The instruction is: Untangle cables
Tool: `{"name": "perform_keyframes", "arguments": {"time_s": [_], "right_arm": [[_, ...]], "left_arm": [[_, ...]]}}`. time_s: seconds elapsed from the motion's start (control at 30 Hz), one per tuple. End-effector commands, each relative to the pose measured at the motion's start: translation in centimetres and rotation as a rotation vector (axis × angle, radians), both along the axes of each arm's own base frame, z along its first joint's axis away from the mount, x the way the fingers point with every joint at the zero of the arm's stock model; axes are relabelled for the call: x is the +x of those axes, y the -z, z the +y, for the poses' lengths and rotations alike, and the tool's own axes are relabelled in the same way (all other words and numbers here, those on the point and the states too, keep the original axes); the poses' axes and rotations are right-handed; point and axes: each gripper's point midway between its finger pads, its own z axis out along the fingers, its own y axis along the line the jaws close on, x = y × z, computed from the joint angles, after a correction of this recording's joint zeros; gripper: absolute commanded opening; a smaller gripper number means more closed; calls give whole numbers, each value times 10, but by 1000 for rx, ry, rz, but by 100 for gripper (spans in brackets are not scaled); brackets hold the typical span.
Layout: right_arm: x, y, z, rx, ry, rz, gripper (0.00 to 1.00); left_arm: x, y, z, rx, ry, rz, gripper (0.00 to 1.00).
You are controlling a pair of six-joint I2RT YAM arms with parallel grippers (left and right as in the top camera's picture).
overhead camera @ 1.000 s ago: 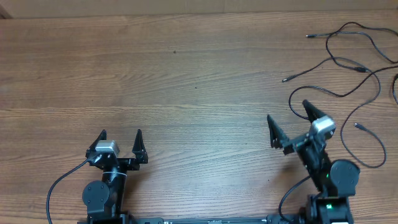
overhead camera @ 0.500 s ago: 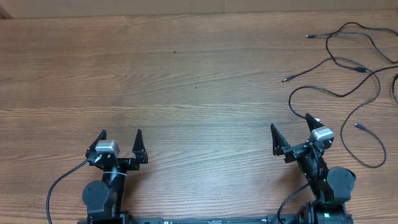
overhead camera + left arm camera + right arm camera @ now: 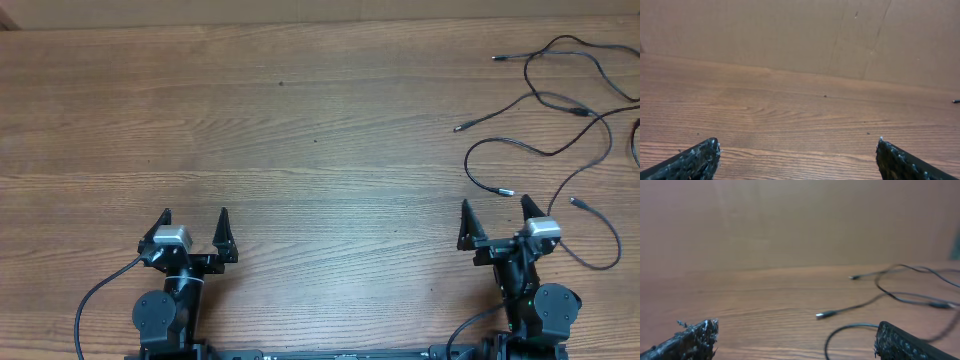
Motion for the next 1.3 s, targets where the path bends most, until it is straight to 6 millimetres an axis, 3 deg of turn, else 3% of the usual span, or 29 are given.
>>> {"name": "perform_keyframes", "arguments": {"time_s": [0.0,0.2,0.43,1.27], "right_arm": [[0,5,-24,87,135,10,100],[0,7,-30,119,174,15,100],[1,6,-20,141,136,14,100],[1,6,-20,141,136,14,100]], "left_arm": [[0,1,0,-2,-3,-2,100],[0,1,0,-2,-3,-2,100],[0,1,0,-2,-3,-2,100],[0,1,0,-2,-3,-2,100]]}}
